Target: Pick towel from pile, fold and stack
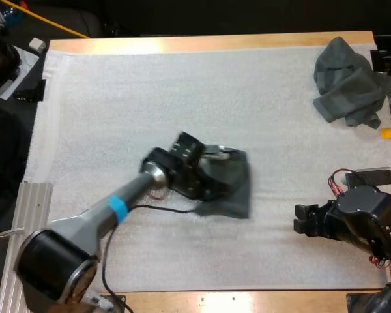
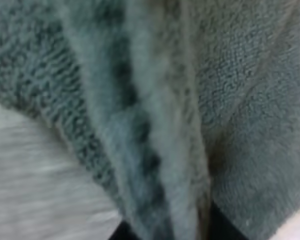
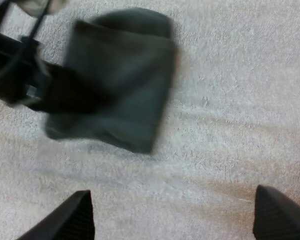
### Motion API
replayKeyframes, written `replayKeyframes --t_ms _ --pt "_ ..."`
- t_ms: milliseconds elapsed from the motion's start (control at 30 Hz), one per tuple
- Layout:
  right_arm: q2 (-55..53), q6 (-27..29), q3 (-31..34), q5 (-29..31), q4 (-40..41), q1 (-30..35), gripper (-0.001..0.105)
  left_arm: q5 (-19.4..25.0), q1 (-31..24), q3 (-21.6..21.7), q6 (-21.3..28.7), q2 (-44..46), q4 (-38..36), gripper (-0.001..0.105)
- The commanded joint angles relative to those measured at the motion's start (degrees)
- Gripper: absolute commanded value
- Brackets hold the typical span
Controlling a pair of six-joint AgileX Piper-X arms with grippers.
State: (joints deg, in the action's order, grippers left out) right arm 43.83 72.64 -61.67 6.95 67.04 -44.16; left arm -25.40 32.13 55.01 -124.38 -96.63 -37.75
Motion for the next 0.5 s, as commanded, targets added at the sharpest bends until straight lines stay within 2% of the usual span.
replayKeyframes --t_ms 0,133,200,233,400,467 --pt "-0.31 0.17 -0.17 -0.19 0.64 0.13 0.064 8.14 -5.29 0.60 13.57 2.48 -11.44 0.000" --pt "-0.35 0.13 -0.23 -0.22 0.54 0.30 0.064 17.78 -13.09 0.65 22.14 4.07 -18.29 0.000" --pt "-0.21 0.25 -0.18 -0.02 0.24 0.08 0.064 15.75 -12.24 0.51 16.71 3.79 -15.30 0.000" --pt "-0.11 0.30 -0.07 0.03 0.12 0.07 0.064 16.54 -13.24 0.48 16.13 3.81 -15.15 0.000" --pt "-0.23 0.21 -0.15 -0.18 0.27 0.07 0.064 25.17 -21.07 0.50 22.48 4.92 -19.55 0.000" --pt "-0.24 0.23 -0.15 -0.21 0.30 -0.02 0.064 30.07 -24.16 0.52 25.01 5.07 -21.05 0.000"
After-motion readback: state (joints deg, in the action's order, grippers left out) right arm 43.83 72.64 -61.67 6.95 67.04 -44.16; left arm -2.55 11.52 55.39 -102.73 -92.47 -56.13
